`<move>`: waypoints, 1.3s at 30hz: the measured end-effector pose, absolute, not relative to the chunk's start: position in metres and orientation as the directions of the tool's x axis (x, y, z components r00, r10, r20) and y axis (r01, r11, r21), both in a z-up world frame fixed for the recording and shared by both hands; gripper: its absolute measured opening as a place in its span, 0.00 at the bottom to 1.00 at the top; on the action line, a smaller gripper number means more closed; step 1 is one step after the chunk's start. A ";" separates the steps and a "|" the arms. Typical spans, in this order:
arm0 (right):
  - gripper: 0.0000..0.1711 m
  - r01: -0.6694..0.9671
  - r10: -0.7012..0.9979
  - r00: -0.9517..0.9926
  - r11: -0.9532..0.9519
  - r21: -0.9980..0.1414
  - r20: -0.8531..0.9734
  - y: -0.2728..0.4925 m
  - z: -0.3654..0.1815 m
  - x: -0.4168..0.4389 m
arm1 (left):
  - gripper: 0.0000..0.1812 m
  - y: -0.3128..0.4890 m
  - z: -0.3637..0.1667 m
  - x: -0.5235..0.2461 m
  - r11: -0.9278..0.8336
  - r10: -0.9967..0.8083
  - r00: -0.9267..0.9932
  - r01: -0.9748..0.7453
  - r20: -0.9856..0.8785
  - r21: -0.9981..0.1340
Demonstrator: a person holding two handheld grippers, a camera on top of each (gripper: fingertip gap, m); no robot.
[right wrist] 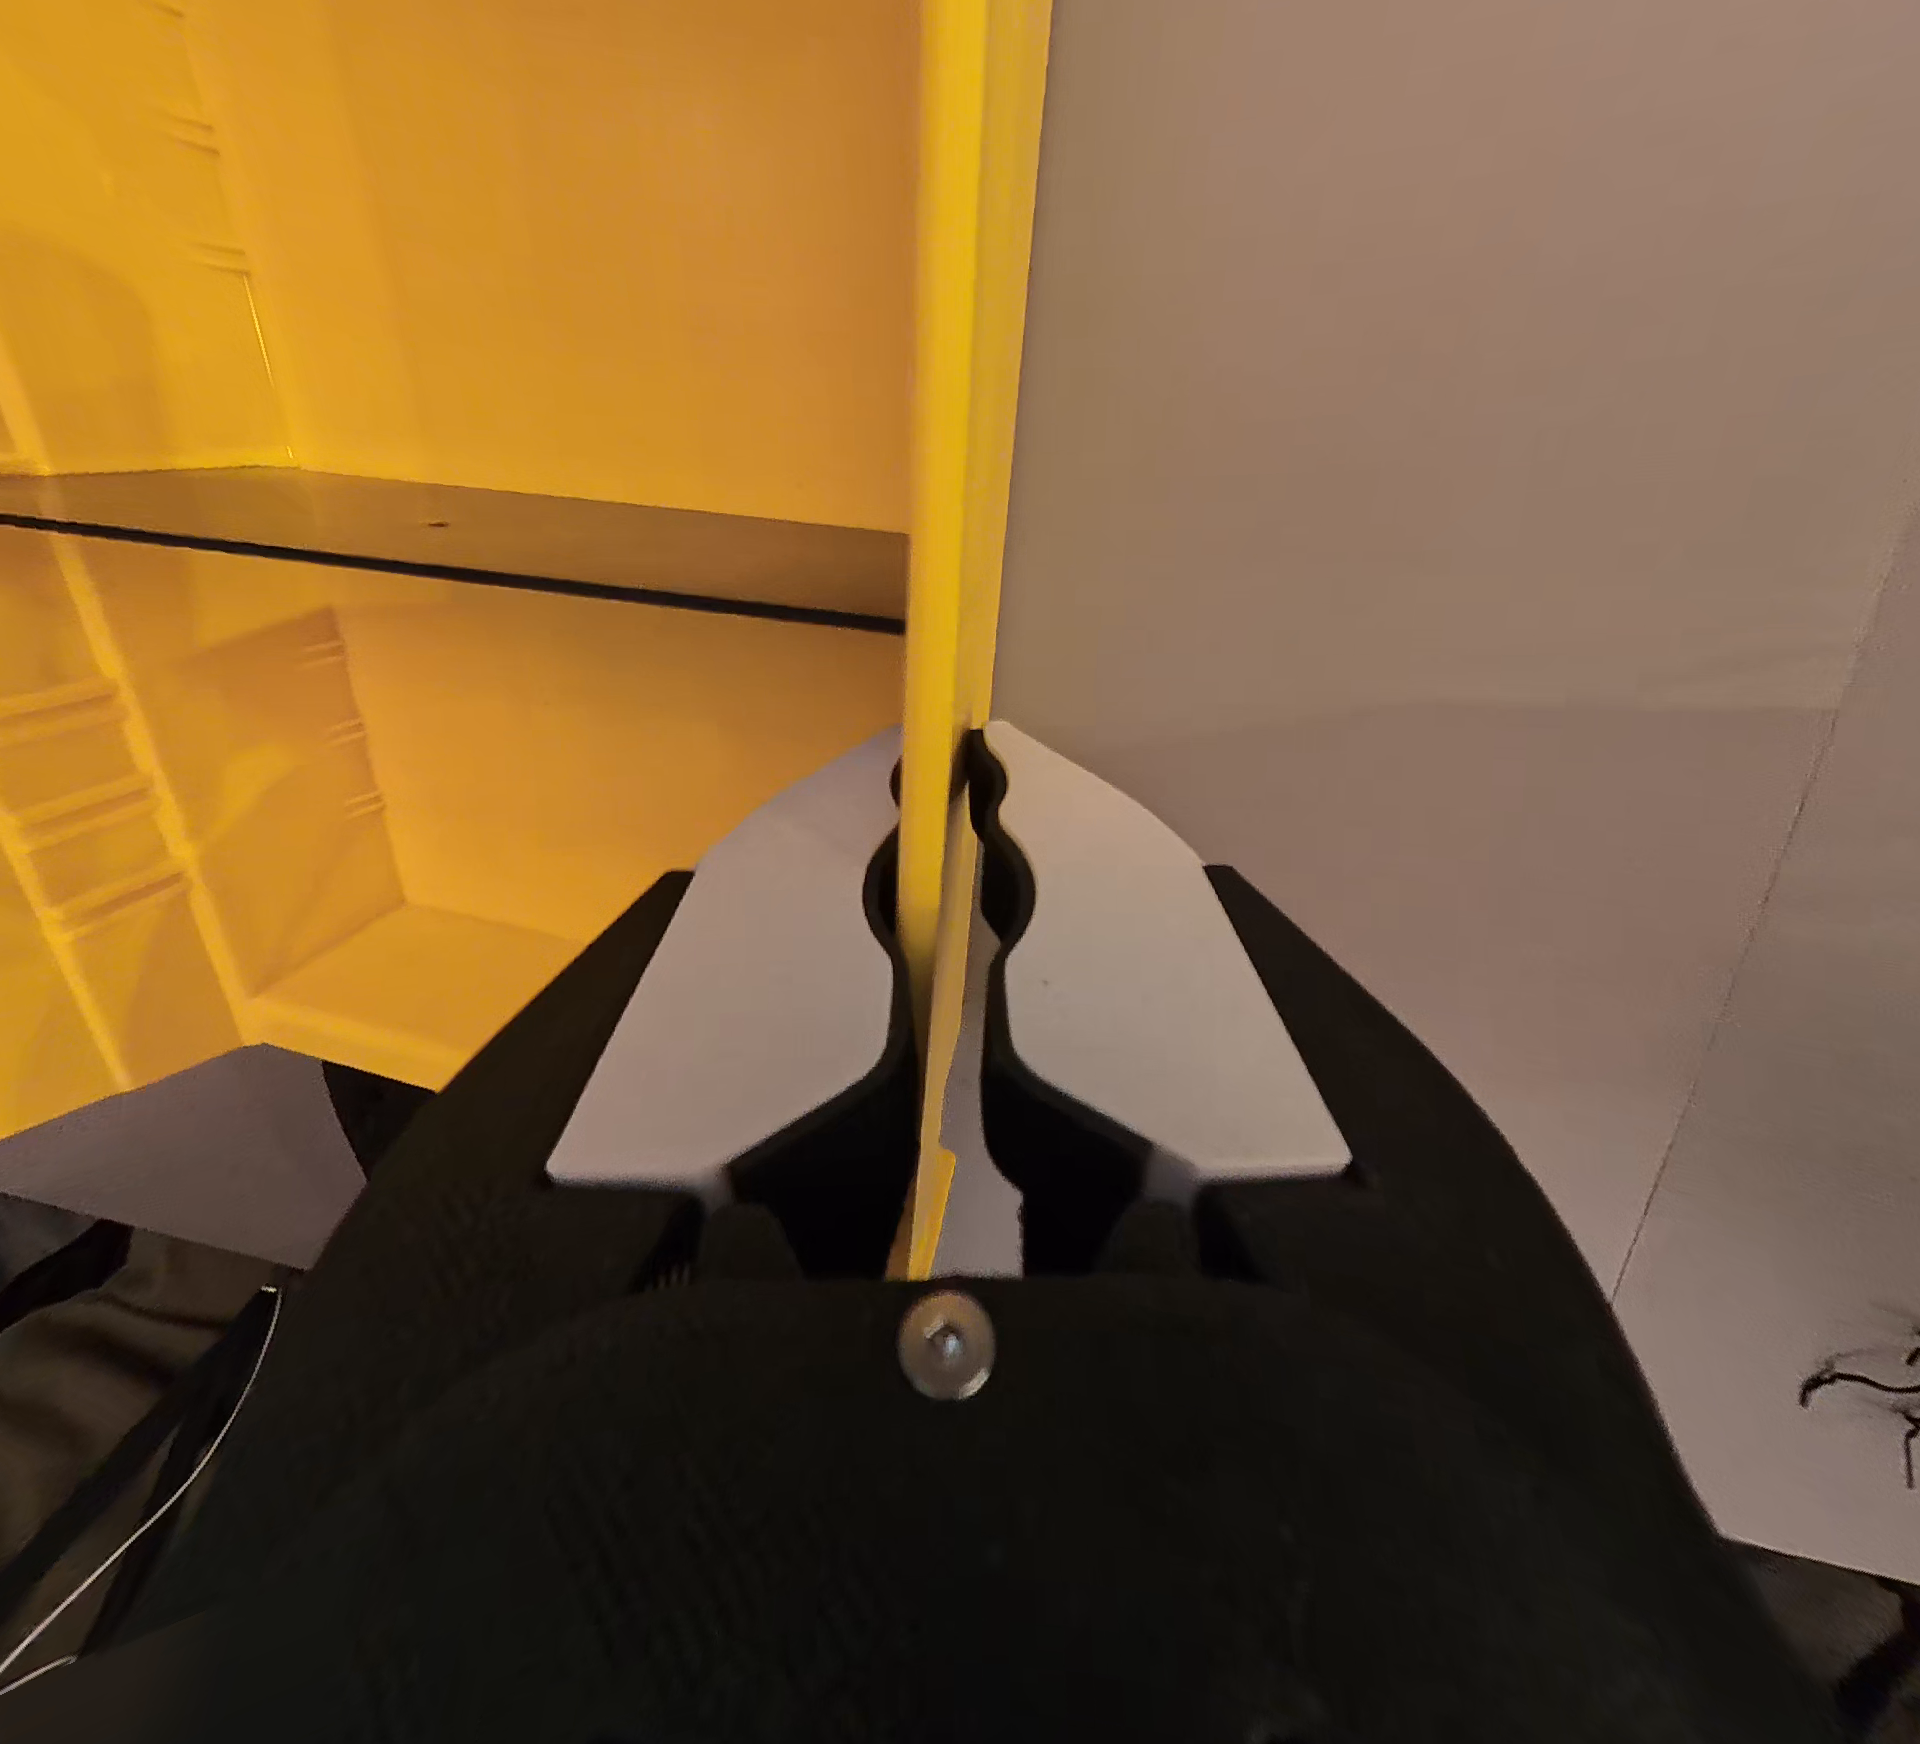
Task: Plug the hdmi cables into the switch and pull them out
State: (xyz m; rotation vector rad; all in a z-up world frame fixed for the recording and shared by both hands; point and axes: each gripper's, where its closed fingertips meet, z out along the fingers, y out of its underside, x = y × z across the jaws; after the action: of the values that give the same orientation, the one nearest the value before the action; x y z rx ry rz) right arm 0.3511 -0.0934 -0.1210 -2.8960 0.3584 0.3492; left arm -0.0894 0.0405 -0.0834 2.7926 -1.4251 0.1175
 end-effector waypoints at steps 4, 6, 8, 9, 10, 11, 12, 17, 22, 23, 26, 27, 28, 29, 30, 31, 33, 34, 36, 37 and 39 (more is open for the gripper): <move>0.05 -0.243 -0.195 0.946 -0.956 -0.165 -0.260 -0.092 -0.121 0.344 | 0.07 0.054 -0.083 -0.105 -0.649 -0.757 0.639 -0.759 0.136 -0.045; 0.05 -0.261 -0.210 0.935 -0.953 -0.153 -0.287 -0.089 -0.120 0.338 | 0.05 0.060 -0.083 -0.122 -0.696 -0.712 0.676 -0.716 0.189 -0.061; 0.05 -0.260 -0.207 0.932 -0.954 -0.149 -0.297 -0.084 -0.120 0.333 | 0.04 0.071 -0.082 -0.147 -0.750 -0.657 0.722 -0.656 0.217 -0.085; 0.05 -0.253 -0.201 0.933 -0.956 -0.146 -0.297 -0.081 -0.120 0.329 | 0.03 0.077 -0.082 -0.162 -0.778 -0.625 0.748 -0.620 0.221 -0.101; 0.06 -0.249 -0.197 0.933 -0.957 -0.145 -0.300 -0.078 -0.120 0.325 | 0.03 0.084 -0.082 -0.179 -0.801 -0.598 0.773 -0.586 0.214 -0.121; 0.06 -0.244 -0.192 0.933 -0.959 -0.141 -0.305 -0.075 -0.120 0.320 | 0.03 0.089 -0.081 -0.197 -0.820 -0.573 0.795 -0.555 0.201 -0.141; 0.06 -0.237 -0.186 0.933 -0.962 -0.136 -0.308 -0.072 -0.120 0.315 | 0.03 0.093 -0.081 -0.215 -0.838 -0.545 0.816 -0.523 0.193 -0.159; 0.06 -0.176 -0.139 0.942 -0.980 -0.096 -0.305 -0.059 -0.119 0.283 | 0.02 0.100 -0.080 -0.301 -0.906 -0.403 0.896 -0.363 0.187 -0.218; 0.05 -0.072 -0.054 0.975 -0.995 -0.076 -0.214 -0.049 -0.120 0.260 | 0.02 0.098 -0.079 -0.368 -0.932 -0.311 0.941 -0.275 0.132 -0.235; 0.05 -0.059 -0.042 0.976 -0.996 -0.072 -0.214 -0.049 -0.120 0.256 | 0.02 0.098 -0.079 -0.376 -0.934 -0.301 0.943 -0.262 0.139 -0.244; 0.05 -0.037 -0.025 0.983 -0.997 -0.060 -0.183 -0.049 -0.120 0.252 | 0.02 0.099 -0.079 -0.390 -0.931 -0.292 0.944 -0.243 0.155 -0.272; 0.05 -0.031 -0.020 0.984 -0.998 -0.060 -0.176 -0.050 -0.120 0.252 | 0.02 0.099 -0.079 -0.393 -0.929 -0.294 0.943 -0.245 0.153 -0.276; 0.05 -0.032 -0.020 0.983 -0.998 -0.061 -0.180 -0.049 -0.120 0.252 | 0.02 0.100 -0.079 -0.395 -0.928 -0.296 0.943 -0.247 0.149 -0.279; 0.05 -0.038 -0.025 0.981 -0.997 -0.063 -0.194 -0.049 -0.120 0.252 | 0.02 0.100 -0.079 -0.398 -0.927 -0.296 0.944 -0.248 0.147 -0.281; 0.04 -0.045 -0.030 0.977 -0.997 -0.066 -0.210 -0.049 -0.120 0.253 | 0.02 0.100 -0.079 -0.399 -0.928 -0.295 0.944 -0.245 0.150 -0.281; 0.04 -0.051 -0.035 0.976 -0.996 -0.068 -0.213 -0.049 -0.120 0.255 | 0.02 0.100 -0.079 -0.400 -0.927 -0.295 0.944 -0.244 0.151 -0.283; 0.04 -0.076 -0.062 0.980 -0.995 -0.066 -0.191 -0.051 -0.120 0.263 | 0.02 0.101 -0.079 -0.402 -0.924 -0.303 0.942 -0.251 0.148 -0.289; 0.04 -0.083 -0.071 0.982 -0.994 -0.064 -0.177 -0.052 -0.120 0.267 | 0.02 0.101 -0.079 -0.403 -0.923 -0.304 0.941 -0.252 0.148 -0.292; 0.04 -0.091 -0.080 0.986 -0.994 -0.067 -0.143 -0.053 -0.120 0.276 | 0.02 0.102 -0.079 -0.406 -0.923 -0.299 0.943 -0.247 0.147 -0.294; 0.04 -0.095 -0.085 0.987 -0.993 -0.069 -0.137 -0.053 -0.120 0.279 | 0.02 0.102 -0.079 -0.407 -0.923 -0.298 0.944 -0.246 0.144 -0.296; 0.04 -0.103 -0.092 0.985 -0.992 -0.073 -0.148 -0.054 -0.120 0.281 | 0.02 0.102 -0.079 -0.411 -0.923 -0.293 0.946 -0.242 0.140 -0.299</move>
State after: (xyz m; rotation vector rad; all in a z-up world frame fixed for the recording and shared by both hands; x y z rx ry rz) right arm 0.2813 -0.0540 -0.1202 -3.0491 0.1500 0.2224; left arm -0.4109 0.1021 -0.0786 3.3754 -0.4737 0.3152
